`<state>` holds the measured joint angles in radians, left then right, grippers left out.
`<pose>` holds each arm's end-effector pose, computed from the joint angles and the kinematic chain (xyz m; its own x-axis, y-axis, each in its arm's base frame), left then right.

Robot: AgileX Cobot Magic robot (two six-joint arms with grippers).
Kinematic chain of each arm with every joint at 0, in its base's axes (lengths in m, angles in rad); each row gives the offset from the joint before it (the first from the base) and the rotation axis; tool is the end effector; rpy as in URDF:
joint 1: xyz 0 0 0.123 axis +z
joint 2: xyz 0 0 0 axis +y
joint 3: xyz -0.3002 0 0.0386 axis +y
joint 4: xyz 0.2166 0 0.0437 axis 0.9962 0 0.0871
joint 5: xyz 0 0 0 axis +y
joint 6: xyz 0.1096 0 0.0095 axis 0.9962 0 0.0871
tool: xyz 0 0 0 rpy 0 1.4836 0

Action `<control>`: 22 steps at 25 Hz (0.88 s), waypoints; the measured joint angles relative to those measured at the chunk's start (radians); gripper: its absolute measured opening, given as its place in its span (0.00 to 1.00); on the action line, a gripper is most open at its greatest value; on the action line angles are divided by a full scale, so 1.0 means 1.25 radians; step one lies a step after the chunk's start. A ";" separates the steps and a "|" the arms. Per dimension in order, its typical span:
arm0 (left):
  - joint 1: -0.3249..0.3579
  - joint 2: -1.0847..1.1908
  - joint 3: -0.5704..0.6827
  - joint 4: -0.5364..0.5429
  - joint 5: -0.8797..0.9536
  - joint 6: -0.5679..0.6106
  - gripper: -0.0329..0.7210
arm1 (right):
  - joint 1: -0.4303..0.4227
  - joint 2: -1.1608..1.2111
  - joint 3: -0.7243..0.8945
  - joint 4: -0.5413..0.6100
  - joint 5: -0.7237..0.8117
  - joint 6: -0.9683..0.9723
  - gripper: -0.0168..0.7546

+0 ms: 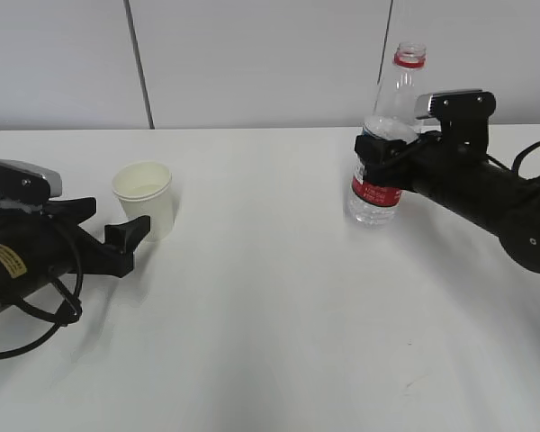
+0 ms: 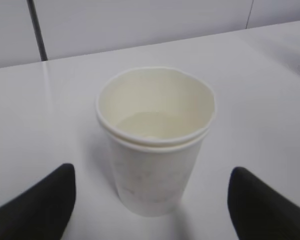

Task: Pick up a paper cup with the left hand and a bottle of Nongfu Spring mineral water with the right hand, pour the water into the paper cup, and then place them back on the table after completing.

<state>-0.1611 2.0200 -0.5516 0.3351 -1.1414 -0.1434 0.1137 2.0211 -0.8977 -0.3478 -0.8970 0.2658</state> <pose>0.3226 -0.0857 0.1384 -0.2553 0.0420 -0.9660 0.4383 0.8955 -0.0769 0.3971 0.0748 0.1821 -0.1835 0.0211 -0.9828 -0.3626 0.9278 0.0876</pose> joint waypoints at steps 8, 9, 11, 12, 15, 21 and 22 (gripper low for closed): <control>0.000 -0.003 0.029 0.000 -0.002 0.000 0.80 | 0.000 0.042 -0.040 0.000 0.002 -0.003 0.52; 0.000 -0.004 0.031 -0.001 -0.001 0.000 0.80 | 0.000 0.052 -0.047 -0.004 0.002 -0.003 0.52; 0.000 -0.004 0.033 -0.001 -0.001 0.002 0.80 | 0.000 0.064 -0.057 -0.008 0.005 -0.005 0.52; 0.000 -0.004 0.033 -0.001 -0.001 0.002 0.80 | 0.000 0.070 -0.057 -0.010 0.009 -0.005 0.52; 0.000 -0.004 0.033 -0.001 -0.001 0.002 0.80 | 0.000 0.072 -0.062 -0.010 0.034 -0.005 0.52; 0.000 -0.004 0.033 -0.001 -0.001 0.002 0.80 | 0.000 0.072 -0.063 -0.010 0.038 -0.005 0.52; 0.000 -0.004 0.033 -0.001 -0.001 0.002 0.80 | 0.000 0.072 -0.063 -0.010 0.038 -0.005 0.52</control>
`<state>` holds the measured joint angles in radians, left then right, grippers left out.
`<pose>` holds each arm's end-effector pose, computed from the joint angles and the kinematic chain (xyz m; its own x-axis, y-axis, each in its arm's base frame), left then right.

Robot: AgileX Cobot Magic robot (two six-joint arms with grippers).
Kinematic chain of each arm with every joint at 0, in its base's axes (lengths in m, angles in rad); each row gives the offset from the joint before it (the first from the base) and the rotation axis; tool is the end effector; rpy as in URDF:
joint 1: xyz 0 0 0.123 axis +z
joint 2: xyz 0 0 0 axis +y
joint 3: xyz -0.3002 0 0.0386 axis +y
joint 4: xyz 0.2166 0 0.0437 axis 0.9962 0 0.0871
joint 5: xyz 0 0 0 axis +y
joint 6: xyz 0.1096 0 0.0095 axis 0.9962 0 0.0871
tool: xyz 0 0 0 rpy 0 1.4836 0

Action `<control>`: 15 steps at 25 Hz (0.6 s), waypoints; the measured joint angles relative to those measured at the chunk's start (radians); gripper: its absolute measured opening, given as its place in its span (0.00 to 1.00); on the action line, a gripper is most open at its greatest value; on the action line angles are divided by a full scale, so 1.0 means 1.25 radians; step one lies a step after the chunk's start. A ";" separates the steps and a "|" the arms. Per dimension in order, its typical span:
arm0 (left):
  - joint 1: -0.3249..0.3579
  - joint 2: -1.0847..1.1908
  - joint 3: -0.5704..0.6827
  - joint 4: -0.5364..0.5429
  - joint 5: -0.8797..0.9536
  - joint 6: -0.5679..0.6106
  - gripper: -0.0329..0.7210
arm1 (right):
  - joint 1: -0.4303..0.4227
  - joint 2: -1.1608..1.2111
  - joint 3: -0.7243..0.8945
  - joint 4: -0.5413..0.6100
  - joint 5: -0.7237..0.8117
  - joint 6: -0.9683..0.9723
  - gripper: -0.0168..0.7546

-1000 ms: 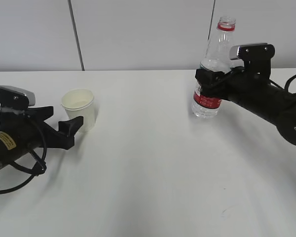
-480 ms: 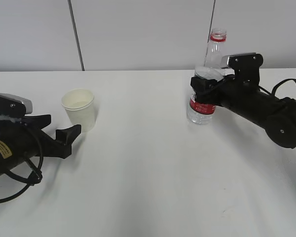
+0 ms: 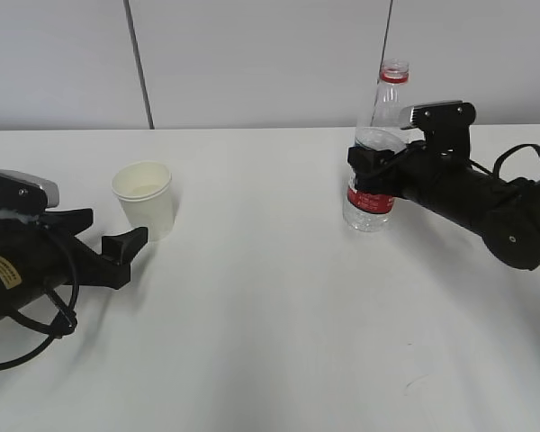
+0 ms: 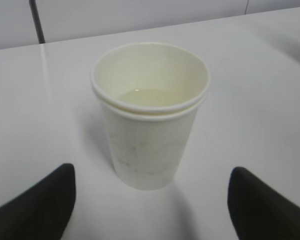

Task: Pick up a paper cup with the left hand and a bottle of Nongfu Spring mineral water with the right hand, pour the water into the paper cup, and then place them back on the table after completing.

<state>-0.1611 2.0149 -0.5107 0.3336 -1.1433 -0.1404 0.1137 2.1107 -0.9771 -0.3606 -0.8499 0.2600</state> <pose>0.3129 -0.0840 0.1336 -0.2864 0.0488 -0.9569 0.4352 0.8964 -0.0846 0.4160 0.0768 0.1587 -0.2319 -0.0109 -0.9727 -0.3622 0.9290 0.0759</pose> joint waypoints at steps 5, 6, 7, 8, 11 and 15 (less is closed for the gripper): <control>0.000 0.000 0.000 0.000 0.000 0.001 0.80 | 0.000 0.000 0.000 0.000 0.001 0.000 0.52; 0.000 0.000 0.000 0.000 0.000 0.001 0.80 | 0.000 0.000 0.000 -0.002 0.001 0.000 0.52; 0.000 0.000 0.000 0.000 0.000 0.001 0.80 | 0.000 0.000 0.000 -0.007 0.001 0.000 0.52; 0.000 0.000 0.000 0.000 0.000 0.001 0.80 | 0.000 0.000 0.000 -0.012 0.001 0.000 0.53; 0.000 0.000 0.000 0.000 0.000 0.001 0.80 | 0.000 0.000 0.000 -0.019 0.003 -0.001 0.64; 0.000 0.000 0.000 0.000 0.000 0.001 0.80 | 0.001 0.000 0.000 -0.029 0.038 -0.002 0.83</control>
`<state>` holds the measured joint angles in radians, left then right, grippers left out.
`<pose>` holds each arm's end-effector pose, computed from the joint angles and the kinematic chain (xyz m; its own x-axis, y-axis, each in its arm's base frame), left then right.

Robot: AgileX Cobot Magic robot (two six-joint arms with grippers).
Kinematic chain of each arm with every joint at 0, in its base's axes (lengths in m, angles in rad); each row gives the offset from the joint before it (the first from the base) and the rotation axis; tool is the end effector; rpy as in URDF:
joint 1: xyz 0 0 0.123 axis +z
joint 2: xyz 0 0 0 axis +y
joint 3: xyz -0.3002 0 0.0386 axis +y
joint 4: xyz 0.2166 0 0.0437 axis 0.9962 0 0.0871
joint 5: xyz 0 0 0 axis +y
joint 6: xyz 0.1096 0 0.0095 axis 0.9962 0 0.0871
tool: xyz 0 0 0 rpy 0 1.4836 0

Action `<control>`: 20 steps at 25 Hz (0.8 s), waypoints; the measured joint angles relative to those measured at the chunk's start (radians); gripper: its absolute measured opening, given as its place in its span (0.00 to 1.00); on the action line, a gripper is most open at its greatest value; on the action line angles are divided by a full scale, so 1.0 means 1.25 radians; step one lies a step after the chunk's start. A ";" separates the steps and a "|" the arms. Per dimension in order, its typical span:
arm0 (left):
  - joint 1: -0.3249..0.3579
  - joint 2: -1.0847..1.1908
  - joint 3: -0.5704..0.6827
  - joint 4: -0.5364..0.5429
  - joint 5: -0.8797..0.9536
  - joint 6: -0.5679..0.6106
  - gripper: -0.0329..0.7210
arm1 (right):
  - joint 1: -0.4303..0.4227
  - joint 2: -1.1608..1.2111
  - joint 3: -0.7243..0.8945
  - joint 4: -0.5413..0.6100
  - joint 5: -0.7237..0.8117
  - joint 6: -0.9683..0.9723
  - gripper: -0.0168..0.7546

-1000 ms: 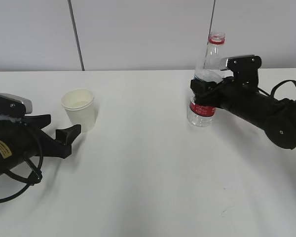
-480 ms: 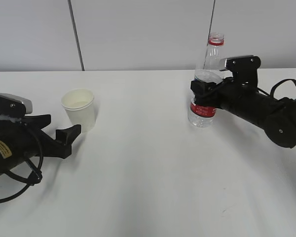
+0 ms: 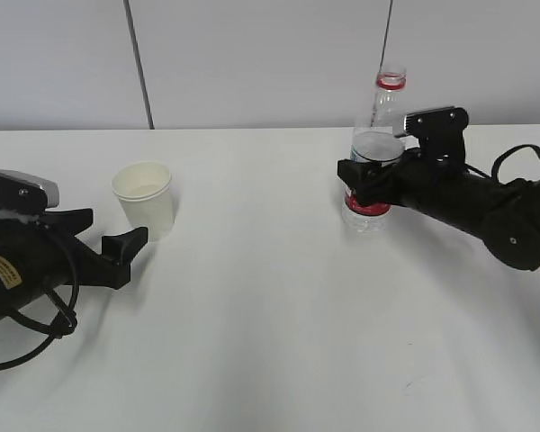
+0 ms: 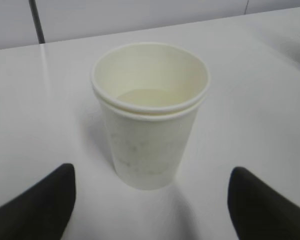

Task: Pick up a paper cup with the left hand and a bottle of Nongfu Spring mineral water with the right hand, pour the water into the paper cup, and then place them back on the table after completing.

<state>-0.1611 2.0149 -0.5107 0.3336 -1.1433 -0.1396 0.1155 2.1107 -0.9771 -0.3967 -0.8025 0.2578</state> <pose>0.3129 -0.0840 0.1336 -0.2861 0.0495 -0.9569 0.4354 0.8963 -0.0838 0.4138 0.0788 0.1532 -0.2690 -0.0558 -0.9615 -0.3826 0.9224 0.0535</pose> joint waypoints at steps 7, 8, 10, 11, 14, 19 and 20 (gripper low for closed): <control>0.000 0.000 0.000 0.000 0.000 0.000 0.80 | 0.000 0.000 0.000 -0.003 0.030 0.000 0.87; 0.000 0.000 0.000 0.000 0.000 0.000 0.80 | 0.000 0.000 0.000 -0.003 0.032 0.000 0.87; 0.000 0.000 0.000 0.001 0.000 0.000 0.80 | 0.000 0.000 0.002 -0.003 0.032 0.000 0.87; 0.000 0.000 0.000 0.001 0.000 0.000 0.80 | 0.000 -0.002 0.006 -0.003 0.032 0.000 0.87; 0.000 0.000 0.000 0.001 0.000 0.000 0.80 | 0.000 -0.023 0.028 -0.005 0.037 0.000 0.86; 0.000 0.000 0.000 0.001 0.000 0.000 0.80 | 0.000 -0.058 0.057 -0.005 0.037 0.000 0.85; 0.000 0.000 0.000 0.001 0.000 0.000 0.80 | 0.000 -0.063 0.066 -0.005 0.037 0.000 0.85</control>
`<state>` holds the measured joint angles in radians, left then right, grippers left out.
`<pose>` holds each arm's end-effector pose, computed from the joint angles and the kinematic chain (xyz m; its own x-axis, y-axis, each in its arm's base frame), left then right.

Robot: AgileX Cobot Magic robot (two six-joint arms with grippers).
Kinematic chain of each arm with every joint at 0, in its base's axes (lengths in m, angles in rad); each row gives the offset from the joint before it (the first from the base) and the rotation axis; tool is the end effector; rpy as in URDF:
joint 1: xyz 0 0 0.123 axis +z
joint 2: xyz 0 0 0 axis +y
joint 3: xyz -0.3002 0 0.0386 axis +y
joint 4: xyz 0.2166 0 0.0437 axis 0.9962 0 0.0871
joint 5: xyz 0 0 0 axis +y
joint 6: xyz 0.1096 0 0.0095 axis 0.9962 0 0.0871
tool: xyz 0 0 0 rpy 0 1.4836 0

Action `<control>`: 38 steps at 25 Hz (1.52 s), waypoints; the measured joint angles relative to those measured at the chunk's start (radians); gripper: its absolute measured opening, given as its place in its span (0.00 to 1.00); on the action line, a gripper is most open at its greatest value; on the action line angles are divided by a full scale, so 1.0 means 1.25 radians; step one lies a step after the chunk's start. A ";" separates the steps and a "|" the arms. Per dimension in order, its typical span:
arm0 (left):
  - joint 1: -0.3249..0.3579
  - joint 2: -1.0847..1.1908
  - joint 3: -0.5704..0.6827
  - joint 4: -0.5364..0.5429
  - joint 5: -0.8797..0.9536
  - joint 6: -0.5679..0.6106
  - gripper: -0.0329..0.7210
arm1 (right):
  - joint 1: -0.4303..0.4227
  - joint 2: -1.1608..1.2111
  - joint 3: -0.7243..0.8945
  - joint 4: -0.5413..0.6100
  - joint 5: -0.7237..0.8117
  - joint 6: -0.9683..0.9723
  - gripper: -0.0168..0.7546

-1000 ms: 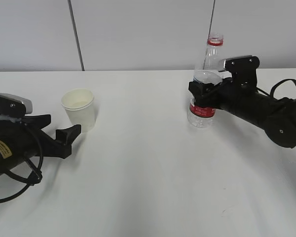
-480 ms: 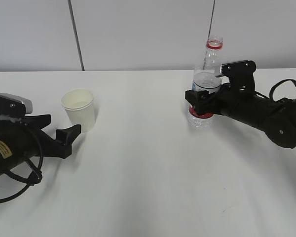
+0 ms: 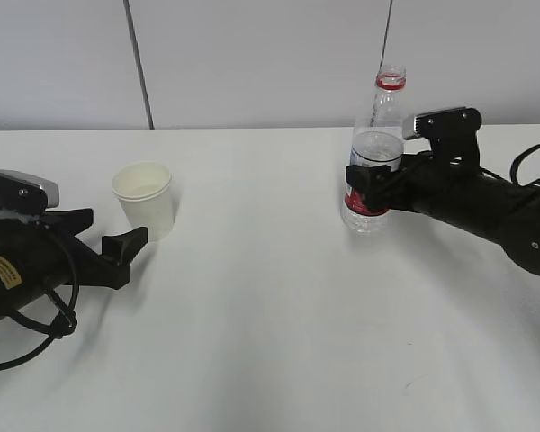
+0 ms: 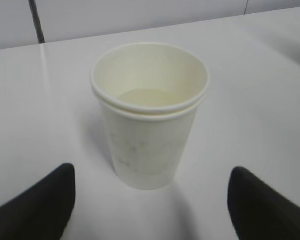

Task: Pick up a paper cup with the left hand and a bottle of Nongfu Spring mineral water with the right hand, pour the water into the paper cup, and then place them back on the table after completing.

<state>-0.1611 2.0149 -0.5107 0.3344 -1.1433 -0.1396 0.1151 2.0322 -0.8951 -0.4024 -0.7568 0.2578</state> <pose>0.3128 -0.0841 0.1336 -0.2860 0.0498 -0.9569 0.4361 0.8960 -0.0837 0.3929 0.0752 0.1616 -0.3105 -0.0769 -0.9475 -0.3764 0.9252 0.0483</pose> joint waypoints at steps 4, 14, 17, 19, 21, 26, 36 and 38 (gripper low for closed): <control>0.000 0.000 0.000 0.002 0.000 0.000 0.80 | 0.000 -0.029 0.038 0.000 0.000 0.000 0.83; 0.000 -0.002 0.001 0.014 0.000 0.000 0.80 | 0.000 -0.137 0.124 0.000 0.061 0.000 0.81; 0.000 -0.018 0.019 0.016 0.002 0.000 0.80 | 0.000 -0.181 0.132 0.000 0.154 0.000 0.79; 0.000 -0.035 0.033 0.016 0.001 0.000 0.79 | 0.000 -0.219 0.132 0.000 0.221 0.000 0.79; 0.000 -0.055 0.042 0.016 0.000 0.000 0.79 | 0.000 -0.257 0.132 0.000 0.293 0.002 0.79; 0.000 -0.118 0.050 0.016 0.011 -0.014 0.79 | 0.000 -0.359 0.134 0.000 0.438 0.019 0.79; 0.000 -0.326 0.056 0.024 0.332 -0.122 0.79 | 0.000 -0.545 0.138 0.013 0.637 0.068 0.79; 0.000 -0.370 0.056 0.031 0.409 -0.146 0.79 | 0.000 -0.564 0.138 0.016 0.678 0.075 0.79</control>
<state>-0.1611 1.5525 -0.4403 0.3732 -0.6323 -0.3223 0.1151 1.3277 -0.7222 -0.3825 0.0908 0.3512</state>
